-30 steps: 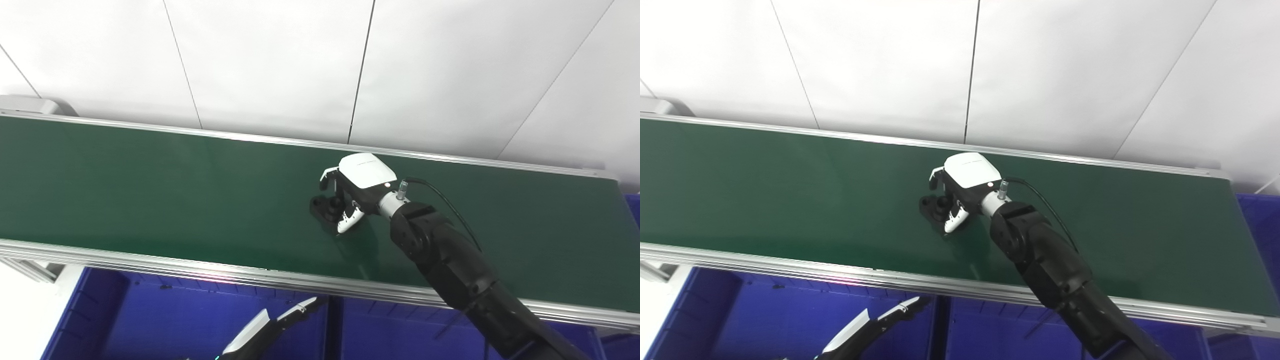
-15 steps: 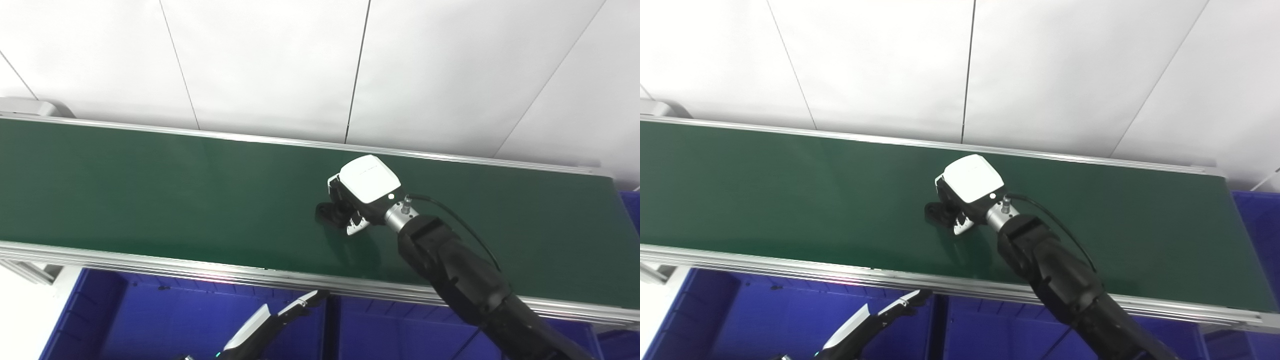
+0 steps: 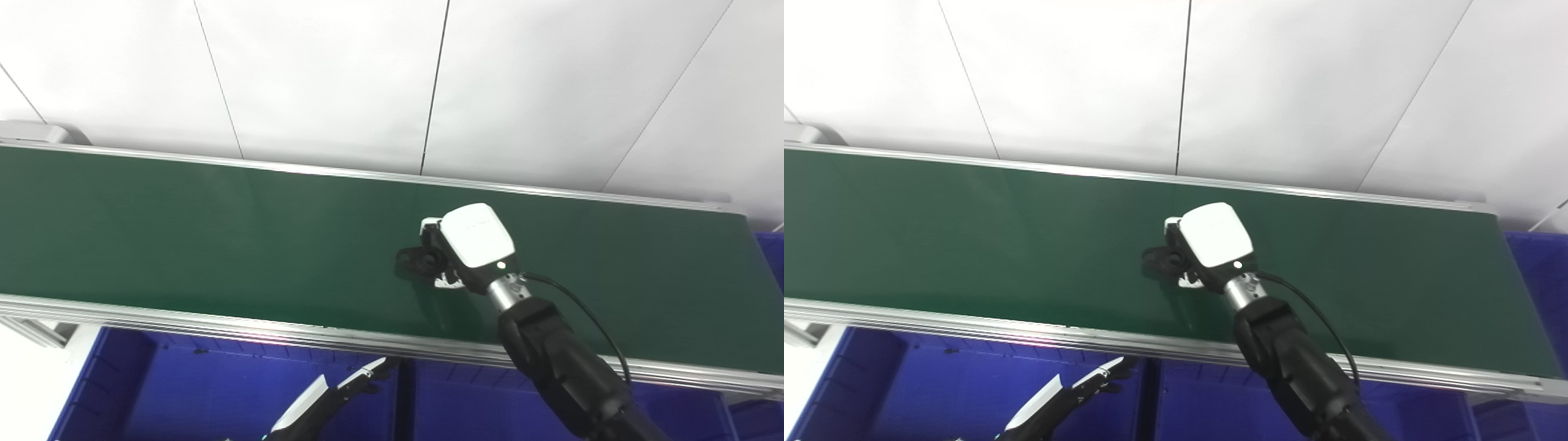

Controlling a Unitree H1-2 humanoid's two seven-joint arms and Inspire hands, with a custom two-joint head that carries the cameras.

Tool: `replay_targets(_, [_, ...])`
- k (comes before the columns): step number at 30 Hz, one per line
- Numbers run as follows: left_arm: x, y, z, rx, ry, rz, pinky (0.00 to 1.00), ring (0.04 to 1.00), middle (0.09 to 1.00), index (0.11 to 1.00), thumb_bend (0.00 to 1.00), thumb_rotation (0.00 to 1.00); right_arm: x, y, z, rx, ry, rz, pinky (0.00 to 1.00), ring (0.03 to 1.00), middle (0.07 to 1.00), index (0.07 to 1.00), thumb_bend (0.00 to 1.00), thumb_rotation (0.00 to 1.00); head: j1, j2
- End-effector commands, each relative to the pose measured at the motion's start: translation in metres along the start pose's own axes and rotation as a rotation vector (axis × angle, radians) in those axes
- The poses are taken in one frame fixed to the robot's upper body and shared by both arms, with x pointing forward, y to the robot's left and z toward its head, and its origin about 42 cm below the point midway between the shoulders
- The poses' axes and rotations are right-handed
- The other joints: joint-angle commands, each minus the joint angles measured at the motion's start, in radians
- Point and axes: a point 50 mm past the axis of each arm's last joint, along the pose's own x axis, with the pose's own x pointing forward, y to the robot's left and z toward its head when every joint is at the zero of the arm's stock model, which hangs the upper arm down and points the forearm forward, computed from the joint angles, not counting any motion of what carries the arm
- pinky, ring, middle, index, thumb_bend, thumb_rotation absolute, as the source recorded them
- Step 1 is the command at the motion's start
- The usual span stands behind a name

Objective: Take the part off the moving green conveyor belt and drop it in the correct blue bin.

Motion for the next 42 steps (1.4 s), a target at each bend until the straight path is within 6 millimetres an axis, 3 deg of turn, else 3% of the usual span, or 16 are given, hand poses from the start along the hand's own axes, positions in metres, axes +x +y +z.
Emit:
replay_targets(1, [0.003,0.003,0.006,-0.004,-0.054,0.011,0.84,0.916,0.95,0.956,0.91,0.3,-0.009,0.0,0.008,0.059,-0.001,0.005,0.05,0.108,0.186,0.483,0.52,0.12,0.0,0.0])
replay_targets(12, [-0.004,0.007,0.007,-0.009,-0.039,0.011,0.84,0.907,0.942,0.95,0.91,0.26,-0.06,-0.052,0.01,0.188,0.123,-0.093,0.12,0.187,0.262,0.473,0.51,0.12,-0.037,0.004])
replay_targets(16, [-0.008,0.009,0.01,-0.014,-0.038,0.008,0.84,0.913,0.946,0.956,0.89,0.24,-0.084,-0.065,0.01,0.234,0.129,-0.162,0.12,0.177,0.247,0.471,0.51,0.11,-0.053,0.028])
replay_targets(20, [-0.012,0.013,0.016,-0.023,-0.037,0.02,0.85,0.916,0.942,0.955,0.88,0.23,-0.115,-0.074,0.014,0.269,0.144,-0.169,0.12,0.175,0.246,0.469,0.51,0.11,-0.071,0.078])
replay_targets(21, [-0.013,0.014,0.018,-0.029,-0.036,0.022,0.86,0.919,0.943,0.955,0.88,0.23,-0.123,-0.076,0.016,0.276,0.15,-0.168,0.12,0.185,0.263,0.472,0.51,0.11,-0.076,0.095])
replay_targets(23, [-0.015,0.016,0.021,-0.034,-0.038,0.024,0.86,0.925,0.944,0.957,0.88,0.22,-0.137,-0.078,0.019,0.293,0.16,-0.163,0.14,0.212,0.426,0.477,0.52,0.02,-0.081,0.115])
replay_targets(27, [-0.014,0.022,0.027,-0.04,-0.046,0.036,0.85,0.927,0.954,0.959,0.87,0.24,-0.179,-0.069,0.027,0.356,0.195,-0.09,0.14,0.213,0.467,0.481,0.53,0.0,-0.095,0.149])
replay_targets(31, [-0.014,0.027,0.031,-0.045,-0.045,0.044,0.84,0.926,0.955,0.953,0.89,0.26,-0.203,-0.051,0.029,0.41,0.235,-0.001,0.14,0.205,0.469,0.482,0.53,0.0,-0.101,0.183])
replay_targets(32, [-0.013,0.03,0.033,-0.041,-0.049,0.048,0.84,0.926,0.955,0.953,0.89,0.26,-0.209,-0.042,0.026,0.414,0.251,0.04,0.14,0.21,0.469,0.482,0.53,0.0,-0.108,0.21])
replay_targets(35, [-0.012,0.034,0.036,-0.052,-0.053,0.058,0.83,0.918,0.948,0.951,0.89,0.26,-0.218,-0.025,0.019,0.417,0.282,0.119,0.15,0.206,0.469,0.483,0.53,0.0,-0.115,0.224])
replay_targets(40, [-0.012,0.042,0.037,-0.033,-0.067,0.06,0.81,0.908,0.948,0.959,0.88,0.26,-0.217,0.001,0.009,0.387,0.299,0.25,0.13,0.191,0.469,0.483,0.53,0.0,-0.132,0.251])
replay_targets(42, [-0.012,0.044,0.037,-0.032,-0.066,0.063,0.81,0.907,0.949,0.961,0.88,0.26,-0.214,0.009,0.008,0.382,0.316,0.29,0.16,0.227,0.47,0.485,0.53,0.0,-0.137,0.261])
